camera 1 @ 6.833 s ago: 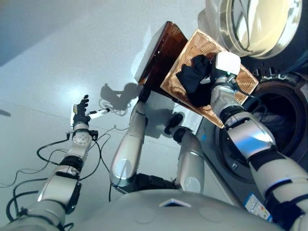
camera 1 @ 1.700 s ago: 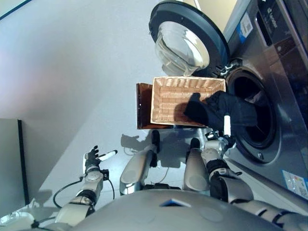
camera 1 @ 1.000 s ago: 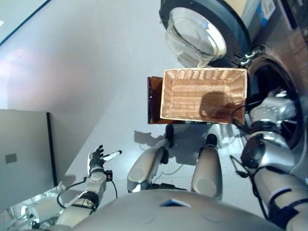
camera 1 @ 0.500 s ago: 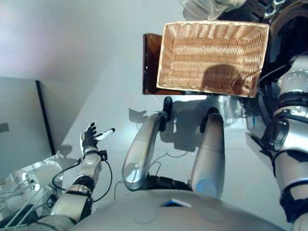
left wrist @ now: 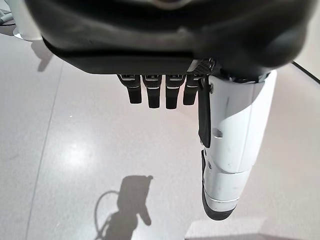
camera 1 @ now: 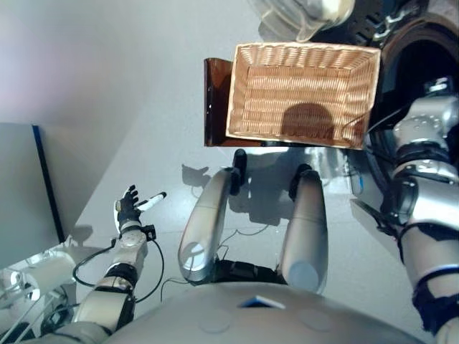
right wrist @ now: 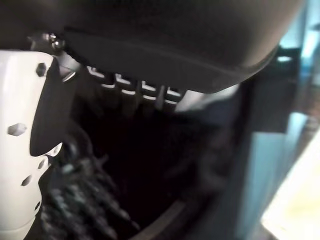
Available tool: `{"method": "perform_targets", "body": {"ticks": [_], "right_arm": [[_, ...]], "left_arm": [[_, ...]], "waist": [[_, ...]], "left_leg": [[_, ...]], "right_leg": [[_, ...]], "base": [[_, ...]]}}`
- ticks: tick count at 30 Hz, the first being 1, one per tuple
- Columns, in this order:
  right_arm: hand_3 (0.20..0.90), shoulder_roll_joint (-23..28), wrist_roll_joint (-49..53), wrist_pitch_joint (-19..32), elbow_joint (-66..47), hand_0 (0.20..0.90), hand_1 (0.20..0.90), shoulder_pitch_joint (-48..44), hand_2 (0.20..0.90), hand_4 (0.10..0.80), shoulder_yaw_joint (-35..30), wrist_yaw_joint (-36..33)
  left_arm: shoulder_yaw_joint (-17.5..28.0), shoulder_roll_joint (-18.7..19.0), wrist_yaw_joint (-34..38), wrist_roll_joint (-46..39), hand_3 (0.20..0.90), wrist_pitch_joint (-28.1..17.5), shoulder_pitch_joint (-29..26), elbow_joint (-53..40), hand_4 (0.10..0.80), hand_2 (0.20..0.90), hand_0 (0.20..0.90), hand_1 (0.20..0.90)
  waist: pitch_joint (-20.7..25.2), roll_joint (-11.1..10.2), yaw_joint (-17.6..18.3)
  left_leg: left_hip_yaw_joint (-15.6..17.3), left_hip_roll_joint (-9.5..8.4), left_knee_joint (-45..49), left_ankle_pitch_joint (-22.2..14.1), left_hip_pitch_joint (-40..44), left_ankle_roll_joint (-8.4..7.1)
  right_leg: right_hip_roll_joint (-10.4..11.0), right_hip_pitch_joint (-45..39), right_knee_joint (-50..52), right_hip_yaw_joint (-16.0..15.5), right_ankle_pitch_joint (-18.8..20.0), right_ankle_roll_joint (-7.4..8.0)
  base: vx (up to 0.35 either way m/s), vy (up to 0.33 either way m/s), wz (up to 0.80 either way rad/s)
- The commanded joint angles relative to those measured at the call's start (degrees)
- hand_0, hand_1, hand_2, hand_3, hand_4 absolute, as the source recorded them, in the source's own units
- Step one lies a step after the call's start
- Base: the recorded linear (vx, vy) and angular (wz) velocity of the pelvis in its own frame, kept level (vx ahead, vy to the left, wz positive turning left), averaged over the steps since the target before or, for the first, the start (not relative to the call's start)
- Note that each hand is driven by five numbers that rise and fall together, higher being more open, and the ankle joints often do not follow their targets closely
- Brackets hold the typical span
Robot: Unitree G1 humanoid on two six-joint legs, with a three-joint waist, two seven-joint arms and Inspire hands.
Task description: Pick up the clothes and place them into the washing machine
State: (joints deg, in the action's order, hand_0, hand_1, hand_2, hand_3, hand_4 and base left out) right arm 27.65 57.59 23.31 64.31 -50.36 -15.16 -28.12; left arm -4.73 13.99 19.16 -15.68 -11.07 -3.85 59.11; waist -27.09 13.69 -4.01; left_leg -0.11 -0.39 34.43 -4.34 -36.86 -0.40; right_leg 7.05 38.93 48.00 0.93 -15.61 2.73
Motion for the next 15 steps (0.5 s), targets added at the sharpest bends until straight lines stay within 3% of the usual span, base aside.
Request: {"method": "perform_targets", "body": {"ticks": [1, 10, 15], "right_arm": [[0.900, -2.3, -0.7, 1.7, -2.2, 0.900, 0.900, 5.7, 0.900, 0.800, 1.8, 3.9], [0.900, -17.3, -0.1, -2.7, -3.4, 0.900, 0.900, 22.3, 0.900, 0.800, 7.3, 11.1], [0.900, -18.7, -2.7, -6.0, -4.4, 0.900, 0.900, 30.8, 0.900, 0.800, 9.4, 14.8]], "left_arm": [[1.1, 3.4, 1.3, -0.3, 0.900, -0.7, 2.3, 3.9, 0.800, 0.900, 0.900, 0.900], [0.6, 0.4, -2.1, 2.1, 0.900, 1.5, 2.9, 7.3, 0.800, 0.900, 0.900, 0.900], [1.2, -0.9, -4.9, 4.4, 0.900, 3.1, 4.5, 10.2, 0.800, 0.900, 0.900, 0.900]], "waist": [[9.1, -2.2, -1.0], [12.9, -7.0, -1.2], [16.9, -10.3, -0.3]], "left_leg": [[3.3, -2.04, -0.2, -5.7, 3.2, -0.75], [0.2, -2.60, -15.1, -0.8, 18.9, -0.95], [-0.5, -2.22, -23.5, 1.8, 26.6, -1.00]], "right_leg": [[-3.2, -4.5, -11.4, -2.8, 4.7, -1.49], [-3.4, -21.3, -24.7, -4.6, 7.8, -0.46], [-3.9, -28.4, -31.8, -5.7, 9.4, 0.43]], "base": [[0.110, 0.027, -0.14], [0.163, 0.003, 0.04], [0.165, -0.007, 0.09]]}}
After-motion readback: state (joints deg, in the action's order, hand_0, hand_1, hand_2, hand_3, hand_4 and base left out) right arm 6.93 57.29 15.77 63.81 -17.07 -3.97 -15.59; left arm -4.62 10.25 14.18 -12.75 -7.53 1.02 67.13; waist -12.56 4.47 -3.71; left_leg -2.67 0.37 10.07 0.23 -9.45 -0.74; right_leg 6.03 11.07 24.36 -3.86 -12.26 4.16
